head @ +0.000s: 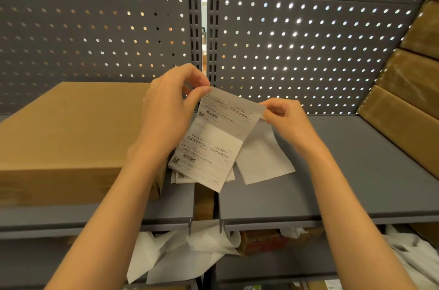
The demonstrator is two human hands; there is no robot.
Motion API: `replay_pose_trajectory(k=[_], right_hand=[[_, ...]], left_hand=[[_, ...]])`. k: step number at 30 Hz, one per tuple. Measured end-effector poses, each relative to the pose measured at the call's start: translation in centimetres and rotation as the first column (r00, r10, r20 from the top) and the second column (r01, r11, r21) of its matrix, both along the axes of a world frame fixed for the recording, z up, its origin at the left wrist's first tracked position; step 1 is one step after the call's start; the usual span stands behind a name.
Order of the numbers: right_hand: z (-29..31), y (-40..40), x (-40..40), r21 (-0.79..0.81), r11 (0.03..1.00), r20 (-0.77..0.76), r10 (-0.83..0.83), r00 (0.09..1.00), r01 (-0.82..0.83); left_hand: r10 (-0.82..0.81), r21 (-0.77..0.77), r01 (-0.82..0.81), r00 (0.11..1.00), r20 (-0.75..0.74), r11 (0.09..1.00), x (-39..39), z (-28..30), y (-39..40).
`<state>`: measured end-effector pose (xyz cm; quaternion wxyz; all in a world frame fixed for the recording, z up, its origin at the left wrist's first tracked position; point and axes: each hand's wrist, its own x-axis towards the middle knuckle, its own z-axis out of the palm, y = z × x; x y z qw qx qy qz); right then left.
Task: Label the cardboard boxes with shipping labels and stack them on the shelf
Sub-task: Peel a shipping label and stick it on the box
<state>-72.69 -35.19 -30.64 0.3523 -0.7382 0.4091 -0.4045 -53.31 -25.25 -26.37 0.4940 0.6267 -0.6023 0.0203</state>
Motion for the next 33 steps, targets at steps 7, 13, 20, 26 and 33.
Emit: replay_pose_trajectory(k=[7, 13, 20, 26, 33], right_hand=[[-0.3, 0.2, -0.1, -0.001, 1.000, -0.005, 0.018, 1.000, -0.018], [-0.8, -0.4, -0.1, 0.007, 1.000, -0.017, -0.009, 1.000, 0.009], [-1.2, -0.7, -0.3, 0.011, 1.000, 0.000, -0.029, 1.000, 0.029], [-1.5, -0.7, -0.3, 0.018, 0.999, 0.005, -0.037, 0.999, 0.036], [-2.0, -0.6, -0.7, 0.047, 0.998, 0.013, -0.052, 0.999, 0.052]], left_hand=[[0.001, -0.026, -0.001, 1.000, -0.012, 1.000, 0.2, 0.4, 0.1], [-0.004, -0.037, 0.004, 1.000, -0.013, 0.999, 0.6, 0.8, 0.3], [0.022, -0.039, -0.023, 0.999, -0.032, 0.999, 1.3, 0.9, 0.5], [0.041, -0.052, -0.045, 0.997, -0.063, 0.998, 1.5, 1.0, 0.8], [0.036, -0.081, -0.044, 0.994, -0.106, 0.996, 1.8, 1.3, 0.7]])
